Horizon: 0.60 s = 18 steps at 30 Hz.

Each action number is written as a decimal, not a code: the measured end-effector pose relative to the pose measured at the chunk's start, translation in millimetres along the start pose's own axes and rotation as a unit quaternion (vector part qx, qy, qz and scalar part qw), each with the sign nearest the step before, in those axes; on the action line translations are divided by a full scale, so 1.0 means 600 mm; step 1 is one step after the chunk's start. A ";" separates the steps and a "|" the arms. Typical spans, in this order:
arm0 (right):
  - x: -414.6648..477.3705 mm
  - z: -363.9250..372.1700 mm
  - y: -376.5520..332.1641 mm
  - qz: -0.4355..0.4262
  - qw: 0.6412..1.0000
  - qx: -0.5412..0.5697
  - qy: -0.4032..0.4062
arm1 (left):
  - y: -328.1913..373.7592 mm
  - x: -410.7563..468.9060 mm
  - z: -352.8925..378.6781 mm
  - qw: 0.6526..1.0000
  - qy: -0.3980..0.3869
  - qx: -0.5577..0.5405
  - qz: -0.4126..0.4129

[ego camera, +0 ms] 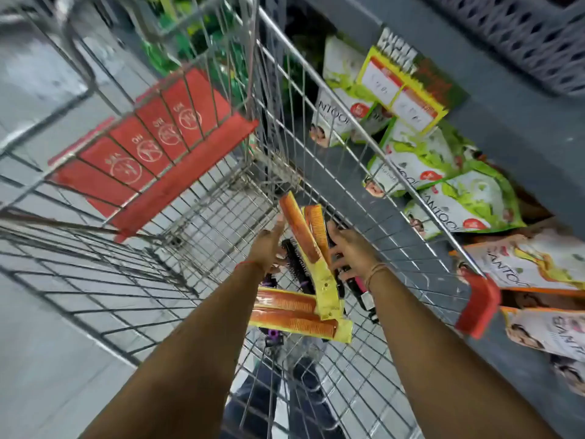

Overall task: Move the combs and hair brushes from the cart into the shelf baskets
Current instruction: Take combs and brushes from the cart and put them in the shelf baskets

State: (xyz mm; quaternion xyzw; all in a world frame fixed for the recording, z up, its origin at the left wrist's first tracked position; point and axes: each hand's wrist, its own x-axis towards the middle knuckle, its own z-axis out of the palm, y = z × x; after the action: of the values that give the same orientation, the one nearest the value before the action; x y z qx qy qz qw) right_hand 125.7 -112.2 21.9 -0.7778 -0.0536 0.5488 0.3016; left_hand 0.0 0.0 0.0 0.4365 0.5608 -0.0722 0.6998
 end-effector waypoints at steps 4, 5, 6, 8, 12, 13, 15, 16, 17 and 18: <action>0.068 0.007 0.052 -0.020 0.986 -0.131 0.102 | -0.021 0.053 0.042 0.998 -0.012 0.047 -0.032; 0.080 0.011 0.067 -0.021 0.977 -0.181 0.113 | -0.027 0.063 0.059 0.997 -0.002 0.065 -0.032; 0.086 0.016 0.076 -0.022 0.968 -0.218 0.122 | -0.034 0.070 0.076 0.993 0.033 0.114 -0.020; 0.093 0.030 0.090 -0.026 0.949 -0.274 0.153 | -0.042 0.066 0.107 0.963 0.125 0.239 0.005; 0.100 0.056 0.104 -0.030 0.957 -0.212 0.194 | -0.055 0.057 0.140 0.942 0.186 0.277 0.024; 0.103 0.059 0.105 -0.029 0.968 -0.167 0.184 | -0.056 0.060 0.139 0.948 0.192 0.252 0.019; 0.101 0.067 0.103 -0.019 0.983 -0.101 0.154 | -0.056 0.062 0.133 0.959 0.199 0.199 0.012; 0.100 0.072 0.103 -0.013 0.988 -0.061 0.142 | -0.056 0.059 0.130 0.963 0.203 0.178 0.017; 0.097 0.079 0.102 -0.009 0.991 -0.017 0.131 | -0.057 0.055 0.127 0.967 0.205 0.148 0.023; 0.093 0.085 0.100 -0.007 0.992 0.018 0.122 | -0.059 0.053 0.124 0.971 0.211 0.103 0.037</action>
State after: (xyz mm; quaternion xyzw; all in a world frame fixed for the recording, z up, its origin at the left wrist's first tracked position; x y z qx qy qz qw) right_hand 87.8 -117.0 -66.3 -0.8327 -0.0121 0.4488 0.3242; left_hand 44.2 -60.5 -46.4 0.5321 0.6689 -0.0096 0.5190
